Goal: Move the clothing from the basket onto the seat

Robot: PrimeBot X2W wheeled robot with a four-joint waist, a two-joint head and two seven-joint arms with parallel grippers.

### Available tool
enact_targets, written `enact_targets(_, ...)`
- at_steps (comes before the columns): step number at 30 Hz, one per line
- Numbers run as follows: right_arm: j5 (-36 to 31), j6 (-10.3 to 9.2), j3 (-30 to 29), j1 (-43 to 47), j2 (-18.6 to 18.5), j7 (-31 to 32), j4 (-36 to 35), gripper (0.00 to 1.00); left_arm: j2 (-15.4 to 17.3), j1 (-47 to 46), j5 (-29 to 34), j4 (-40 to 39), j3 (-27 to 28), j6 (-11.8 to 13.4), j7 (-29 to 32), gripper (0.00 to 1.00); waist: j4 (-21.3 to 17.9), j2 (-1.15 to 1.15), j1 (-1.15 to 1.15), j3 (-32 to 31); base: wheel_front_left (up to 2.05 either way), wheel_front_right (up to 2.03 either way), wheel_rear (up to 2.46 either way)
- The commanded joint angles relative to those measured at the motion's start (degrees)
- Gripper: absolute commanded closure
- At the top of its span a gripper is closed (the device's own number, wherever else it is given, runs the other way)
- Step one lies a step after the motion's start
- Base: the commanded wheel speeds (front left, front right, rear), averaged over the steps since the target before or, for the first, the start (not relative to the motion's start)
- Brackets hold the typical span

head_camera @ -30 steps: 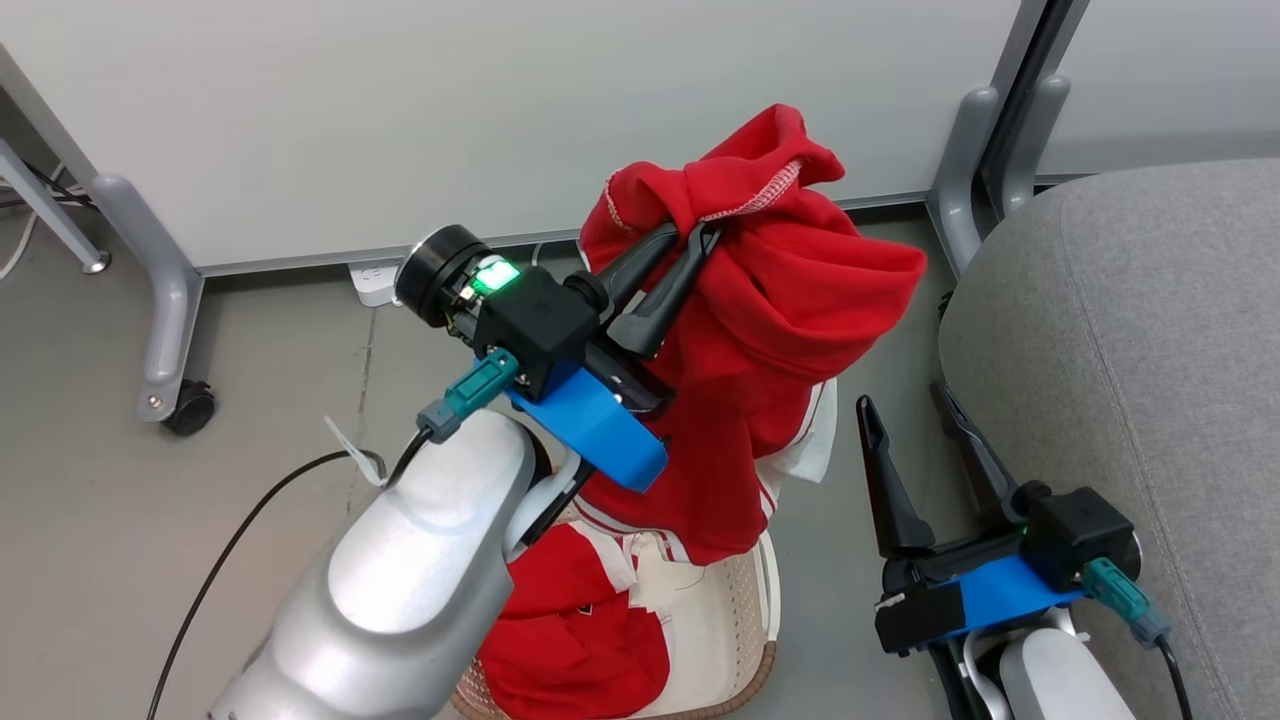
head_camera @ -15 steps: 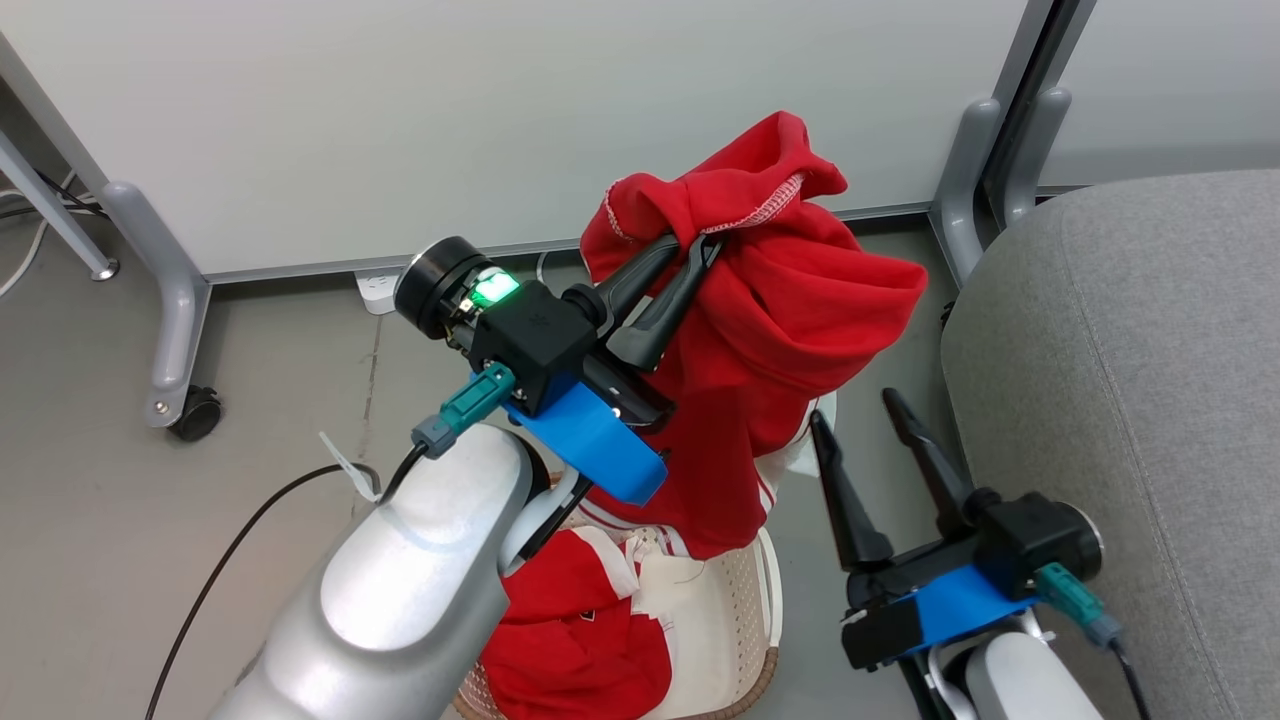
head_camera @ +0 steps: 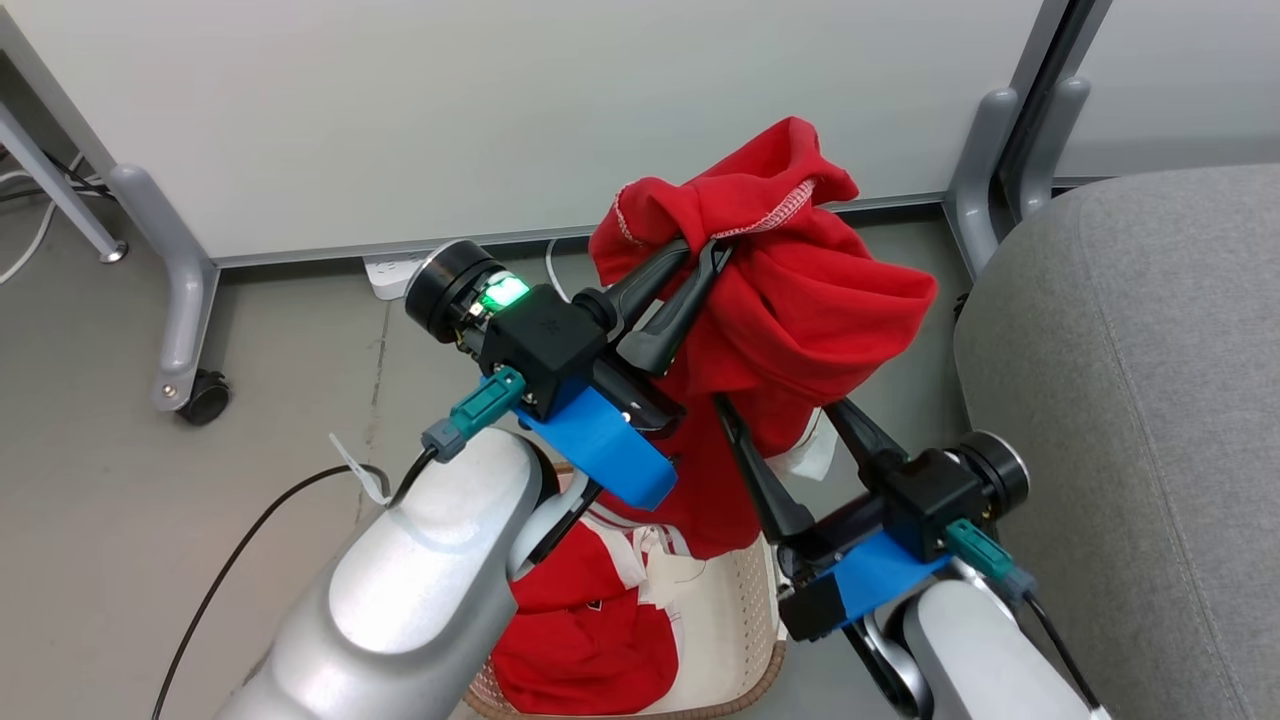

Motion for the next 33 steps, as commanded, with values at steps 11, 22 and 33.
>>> enact_targets(11,-4.91,-0.04,0.20,-8.10,0.54,-0.04,4.41,0.00,-0.81,-1.81,-0.72,-0.02,-0.86,0.50,-0.54,1.00,0.97,0.00,0.00,0.90,0.00,0.00,0.00)
enact_targets(22,-5.35,-0.04,-3.09,-9.96,1.62,-0.04,4.70,0.00,-1.44,-2.38,-1.26,0.47,-1.27,0.98,-1.04,1.00,1.47,0.00,0.00,1.69,0.00,0.00,0.00)
enact_targets(33,-2.93,-0.04,-2.55,-10.36,1.67,-0.04,4.12,1.00,-1.70,-2.48,-1.82,1.37,-1.43,1.18,-1.42,1.00,1.34,0.00,0.00,1.35,0.00,0.00,0.00)
